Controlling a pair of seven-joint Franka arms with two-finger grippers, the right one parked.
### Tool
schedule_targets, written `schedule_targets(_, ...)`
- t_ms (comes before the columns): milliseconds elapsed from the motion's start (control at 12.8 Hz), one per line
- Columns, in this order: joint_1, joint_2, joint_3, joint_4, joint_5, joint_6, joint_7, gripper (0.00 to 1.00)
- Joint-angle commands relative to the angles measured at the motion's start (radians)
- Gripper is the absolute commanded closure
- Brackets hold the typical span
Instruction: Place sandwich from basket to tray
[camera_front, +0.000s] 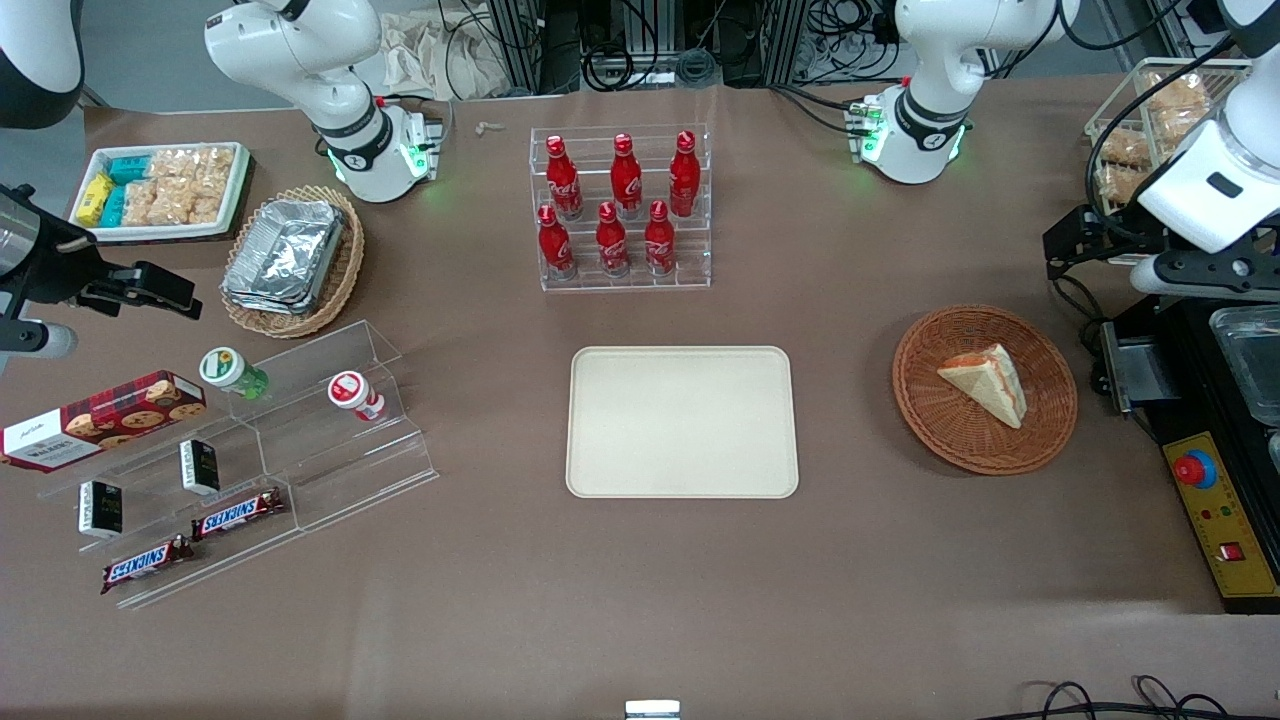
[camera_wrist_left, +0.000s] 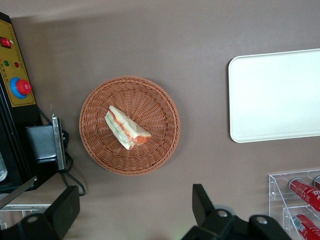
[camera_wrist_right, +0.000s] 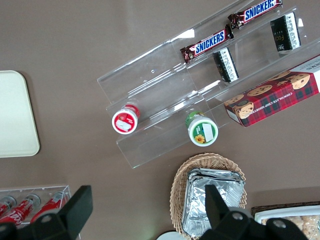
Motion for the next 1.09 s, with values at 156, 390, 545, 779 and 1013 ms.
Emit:
schedule_targets(156, -0.007, 0.012, 0.004, 0.024, -0.018, -0.016, -0.030, 0.00)
schedule_targets(390, -0.004, 0.009, 0.008, 0.008, -0.011, -0.057, -0.091, 0.00)
schedule_targets(545, -0.001, 0.012, 0.013, 0.007, -0.012, -0.061, -0.127, 0.00)
schedule_targets(779, 0.038, -0.032, 0.028, -0.060, -0.014, -0.048, -0.349, 0.00)
schedule_targets(1013, 0.038, -0.127, 0.094, -0.204, -0.020, 0.014, -0.386, 0.00)
